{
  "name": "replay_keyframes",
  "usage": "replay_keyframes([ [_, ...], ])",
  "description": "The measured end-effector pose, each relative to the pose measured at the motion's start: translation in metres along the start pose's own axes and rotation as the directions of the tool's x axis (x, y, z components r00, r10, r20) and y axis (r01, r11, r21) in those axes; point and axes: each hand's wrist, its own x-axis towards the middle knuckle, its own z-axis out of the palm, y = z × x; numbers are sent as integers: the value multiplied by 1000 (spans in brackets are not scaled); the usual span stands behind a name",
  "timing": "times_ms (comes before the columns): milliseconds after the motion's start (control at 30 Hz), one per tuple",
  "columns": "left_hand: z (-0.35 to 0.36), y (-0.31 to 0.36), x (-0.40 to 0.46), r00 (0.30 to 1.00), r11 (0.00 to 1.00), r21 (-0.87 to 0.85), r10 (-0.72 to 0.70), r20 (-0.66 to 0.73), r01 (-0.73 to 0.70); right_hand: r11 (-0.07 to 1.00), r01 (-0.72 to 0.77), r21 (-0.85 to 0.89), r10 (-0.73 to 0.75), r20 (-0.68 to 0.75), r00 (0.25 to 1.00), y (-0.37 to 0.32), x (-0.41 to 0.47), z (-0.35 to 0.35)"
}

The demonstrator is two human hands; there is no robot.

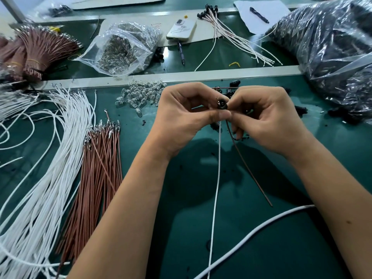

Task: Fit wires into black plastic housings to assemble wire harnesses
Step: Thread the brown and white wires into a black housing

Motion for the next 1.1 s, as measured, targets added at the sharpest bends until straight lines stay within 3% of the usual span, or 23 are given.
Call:
replay_keyframes([
  [467, 3, -1, 0, 998, 997, -60, 42, -40, -44, 963, 89, -254, -83, 33, 996, 3, 2, 1],
  [700, 1, -8, 0, 997, 986, -162, -46, -63, 36, 982, 80, -169, -90, -50, 995, 2, 1, 6],
  [1100, 9, -10, 2, 966, 966, -201, -199, -164, 165, 968, 50, -247, -55, -13, 998, 2, 3, 5],
])
